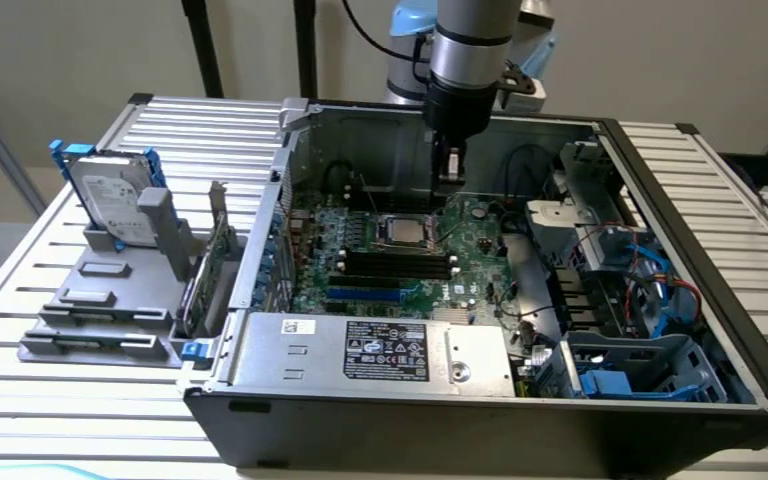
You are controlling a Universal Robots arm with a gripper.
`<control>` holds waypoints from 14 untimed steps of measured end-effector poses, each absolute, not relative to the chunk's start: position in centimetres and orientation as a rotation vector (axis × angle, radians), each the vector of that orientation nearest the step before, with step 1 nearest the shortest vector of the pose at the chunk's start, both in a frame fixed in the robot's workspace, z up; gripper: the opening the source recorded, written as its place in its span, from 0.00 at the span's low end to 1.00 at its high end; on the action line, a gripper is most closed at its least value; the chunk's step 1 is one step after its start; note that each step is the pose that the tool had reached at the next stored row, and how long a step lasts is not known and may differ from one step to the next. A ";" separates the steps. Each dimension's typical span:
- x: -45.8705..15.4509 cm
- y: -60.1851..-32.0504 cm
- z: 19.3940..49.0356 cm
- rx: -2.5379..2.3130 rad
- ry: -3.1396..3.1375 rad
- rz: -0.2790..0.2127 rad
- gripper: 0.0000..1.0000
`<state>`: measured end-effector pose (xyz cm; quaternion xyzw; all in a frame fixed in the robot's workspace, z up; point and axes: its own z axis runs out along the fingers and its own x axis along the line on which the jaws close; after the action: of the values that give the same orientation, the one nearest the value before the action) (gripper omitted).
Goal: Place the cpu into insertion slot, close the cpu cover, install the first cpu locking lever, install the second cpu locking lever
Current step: 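Close the cpu cover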
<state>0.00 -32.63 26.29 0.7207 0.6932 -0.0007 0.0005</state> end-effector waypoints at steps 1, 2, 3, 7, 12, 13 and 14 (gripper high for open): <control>0.5 -32.6 26.5 2.264 2.178 -0.004 0.11; 0.9 -32.6 26.8 2.265 2.179 -0.005 0.11; 1.4 -32.6 27.0 2.265 2.179 -0.007 0.11; 3.2 -32.6 27.4 2.267 2.181 -0.010 0.11; 5.5 -32.6 27.4 2.268 2.182 -0.013 0.11; 5.9 -32.6 27.3 2.269 2.182 -0.014 0.11; 6.2 -32.6 27.1 2.269 2.183 -0.014 0.11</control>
<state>6.23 -32.63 27.13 0.7207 0.6932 -0.0046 -0.0035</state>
